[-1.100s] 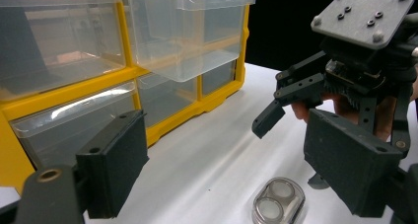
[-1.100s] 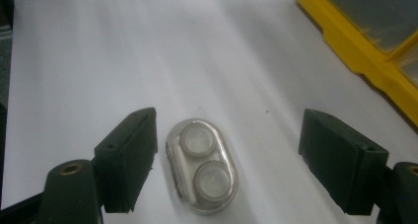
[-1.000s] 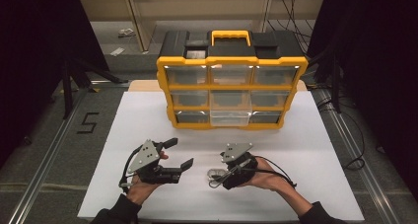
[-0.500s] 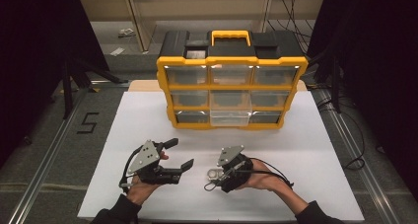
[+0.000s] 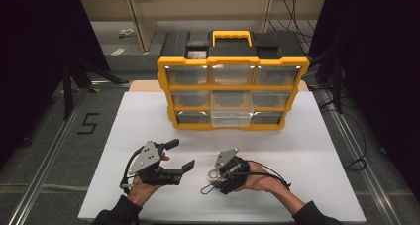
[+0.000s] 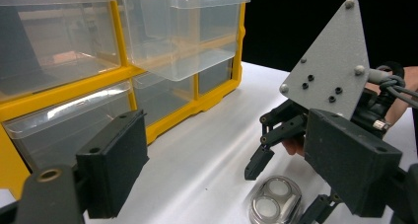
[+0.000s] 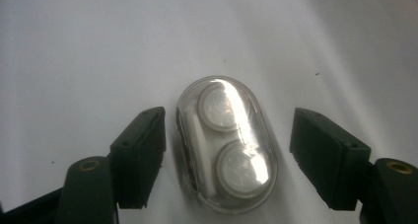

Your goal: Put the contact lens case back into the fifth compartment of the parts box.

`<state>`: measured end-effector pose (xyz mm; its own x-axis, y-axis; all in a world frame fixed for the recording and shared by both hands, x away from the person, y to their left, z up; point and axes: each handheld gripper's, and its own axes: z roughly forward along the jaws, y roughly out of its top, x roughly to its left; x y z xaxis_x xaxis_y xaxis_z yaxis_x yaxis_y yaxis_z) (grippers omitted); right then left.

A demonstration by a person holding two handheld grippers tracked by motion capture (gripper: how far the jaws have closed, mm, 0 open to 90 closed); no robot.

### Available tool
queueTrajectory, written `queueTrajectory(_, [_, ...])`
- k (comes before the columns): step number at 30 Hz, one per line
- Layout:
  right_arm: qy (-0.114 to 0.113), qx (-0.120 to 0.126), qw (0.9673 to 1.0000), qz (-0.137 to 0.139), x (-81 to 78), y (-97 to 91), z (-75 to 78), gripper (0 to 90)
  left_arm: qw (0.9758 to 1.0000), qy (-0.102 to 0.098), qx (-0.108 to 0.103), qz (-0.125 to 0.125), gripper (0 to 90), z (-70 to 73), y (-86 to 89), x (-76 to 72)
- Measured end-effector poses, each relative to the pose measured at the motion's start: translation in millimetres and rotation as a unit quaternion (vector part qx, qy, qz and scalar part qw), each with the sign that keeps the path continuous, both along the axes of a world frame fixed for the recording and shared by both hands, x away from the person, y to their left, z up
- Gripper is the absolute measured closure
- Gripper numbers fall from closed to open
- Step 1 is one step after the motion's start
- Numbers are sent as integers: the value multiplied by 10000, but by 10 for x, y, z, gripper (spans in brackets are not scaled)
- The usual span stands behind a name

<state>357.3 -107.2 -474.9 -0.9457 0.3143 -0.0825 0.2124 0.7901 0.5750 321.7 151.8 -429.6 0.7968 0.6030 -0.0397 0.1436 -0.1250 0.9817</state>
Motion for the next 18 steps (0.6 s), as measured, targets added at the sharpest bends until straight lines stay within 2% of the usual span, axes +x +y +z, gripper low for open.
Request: queueTrajectory(18, [94, -105, 9998, 103, 18, 7, -17, 440, 10000, 15, -4, 22, 165, -6, 9, -1])
